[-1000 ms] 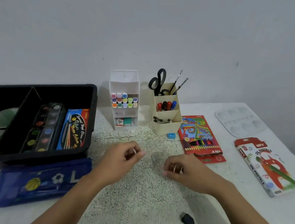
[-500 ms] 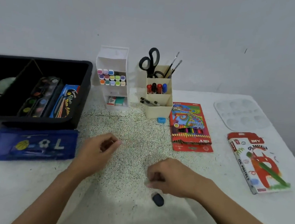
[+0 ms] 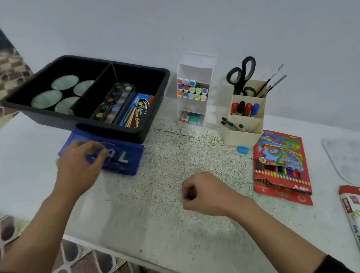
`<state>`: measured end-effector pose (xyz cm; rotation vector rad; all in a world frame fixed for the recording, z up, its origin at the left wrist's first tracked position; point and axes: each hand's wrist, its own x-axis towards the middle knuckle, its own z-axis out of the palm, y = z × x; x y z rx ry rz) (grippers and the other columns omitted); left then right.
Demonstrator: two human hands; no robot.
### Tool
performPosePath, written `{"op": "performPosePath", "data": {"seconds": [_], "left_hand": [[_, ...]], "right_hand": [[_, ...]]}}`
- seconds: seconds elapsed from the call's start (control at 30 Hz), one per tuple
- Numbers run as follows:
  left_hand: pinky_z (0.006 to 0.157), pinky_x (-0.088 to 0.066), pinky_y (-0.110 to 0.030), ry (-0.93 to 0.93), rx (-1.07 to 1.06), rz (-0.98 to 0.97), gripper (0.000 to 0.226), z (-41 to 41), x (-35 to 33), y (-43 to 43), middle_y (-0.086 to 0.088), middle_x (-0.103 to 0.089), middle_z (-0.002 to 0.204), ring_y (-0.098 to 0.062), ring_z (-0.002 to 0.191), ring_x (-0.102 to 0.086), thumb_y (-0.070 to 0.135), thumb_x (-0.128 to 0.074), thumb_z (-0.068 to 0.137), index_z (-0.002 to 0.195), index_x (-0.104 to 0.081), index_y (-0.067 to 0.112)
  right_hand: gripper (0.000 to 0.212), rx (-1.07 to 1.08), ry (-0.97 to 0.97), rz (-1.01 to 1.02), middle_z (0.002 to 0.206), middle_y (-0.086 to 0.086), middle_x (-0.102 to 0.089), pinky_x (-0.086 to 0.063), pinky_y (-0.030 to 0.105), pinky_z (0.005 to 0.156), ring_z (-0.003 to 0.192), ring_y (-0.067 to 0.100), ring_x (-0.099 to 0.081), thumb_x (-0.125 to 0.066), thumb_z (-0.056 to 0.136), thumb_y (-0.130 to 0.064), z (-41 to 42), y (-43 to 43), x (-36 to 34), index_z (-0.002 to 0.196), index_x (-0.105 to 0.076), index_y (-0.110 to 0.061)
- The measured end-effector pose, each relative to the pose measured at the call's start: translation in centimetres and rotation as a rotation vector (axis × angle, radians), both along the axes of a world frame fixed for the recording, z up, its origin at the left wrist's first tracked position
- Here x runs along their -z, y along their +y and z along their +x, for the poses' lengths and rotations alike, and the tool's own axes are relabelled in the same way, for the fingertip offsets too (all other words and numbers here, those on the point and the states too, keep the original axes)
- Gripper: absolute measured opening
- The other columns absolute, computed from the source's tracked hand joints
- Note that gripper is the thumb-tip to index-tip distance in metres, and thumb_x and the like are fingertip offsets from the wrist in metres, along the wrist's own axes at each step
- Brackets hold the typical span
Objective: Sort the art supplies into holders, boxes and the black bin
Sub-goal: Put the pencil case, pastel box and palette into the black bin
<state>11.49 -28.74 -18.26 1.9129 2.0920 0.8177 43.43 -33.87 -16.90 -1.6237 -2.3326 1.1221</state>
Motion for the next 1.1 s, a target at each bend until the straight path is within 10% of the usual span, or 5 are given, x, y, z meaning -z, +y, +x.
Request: {"op": "performPosePath", "data": {"seconds": [0.33, 0.63, 0.77, 0.97, 1.1], "left_hand": [[0.101, -0.044, -0.057, -0.149, -0.029, -0.359, 0.083, -7.7, 0.0, 3.8, -0.004, -0.053, 0.131, -0.033, 0.116, -0.056, 0.071, -0.072, 0.074, 0.142, -0.036, 0.041], [0.077, -0.057, -0.029, -0.261, 0.426, -0.438, 0.016, -8.9, -0.8, 3.7, 0.021, -0.069, 0.101, -0.005, 0.095, -0.067, 0.032, -0.069, 0.093, 0.104, -0.062, 0.04], [0.086, -0.055, -0.025, -0.394, 0.645, -0.361, 0.024, -5.8, -1.2, 2.1, 0.019, -0.067, 0.109, -0.007, 0.107, -0.064, 0.019, -0.07, 0.093, 0.102, -0.069, 0.04], [0.089, -0.051, -0.033, -0.336, 0.844, -0.514, 0.041, 2.1, -2.5, 2.5, 0.011, -0.065, 0.104, -0.009, 0.101, -0.064, 0.058, -0.049, 0.092, 0.093, -0.076, 0.028], [0.092, -0.052, -0.026, -0.32, 0.848, -0.51, 0.041, 6.9, -2.6, 3.0, 0.01, -0.075, 0.102, -0.003, 0.098, -0.067, 0.049, -0.05, 0.099, 0.108, -0.078, 0.02]], "right_hand": [[0.019, 0.527, 0.41, -0.023, 0.082, 0.01, -0.065, -0.043, 0.037, 0.057, 0.064, 0.024, -0.055, -0.041, 0.104, -0.011, -10.6, 7.3, 0.8, 0.105, -0.059, -0.018], [0.031, 0.647, 0.442, 0.095, 0.094, -0.006, -0.066, -0.06, 0.038, 0.068, 0.082, 0.018, -0.068, -0.041, 0.104, -0.007, -13.1, 8.1, 1.2, 0.096, -0.062, -0.027], [0.04, 0.71, 0.481, 0.276, 0.089, -0.013, -0.065, -0.043, 0.014, 0.065, 0.084, 0.008, -0.058, -0.042, 0.098, 0.004, -10.0, 6.8, 1.4, 0.078, -0.061, -0.025], [0.026, 0.691, 0.438, 0.521, 0.079, -0.002, -0.057, -0.037, 0.015, 0.073, 0.079, 0.008, -0.053, -0.037, 0.078, 0.004, -3.7, 4.3, 0.5, 0.071, -0.055, -0.014], [0.028, 0.723, 0.371, 0.63, 0.08, -0.003, -0.055, -0.037, 0.017, 0.072, 0.079, 0.007, -0.052, -0.038, 0.076, 0.008, 0.2, 1.4, -0.3, 0.075, -0.055, -0.014]]}}
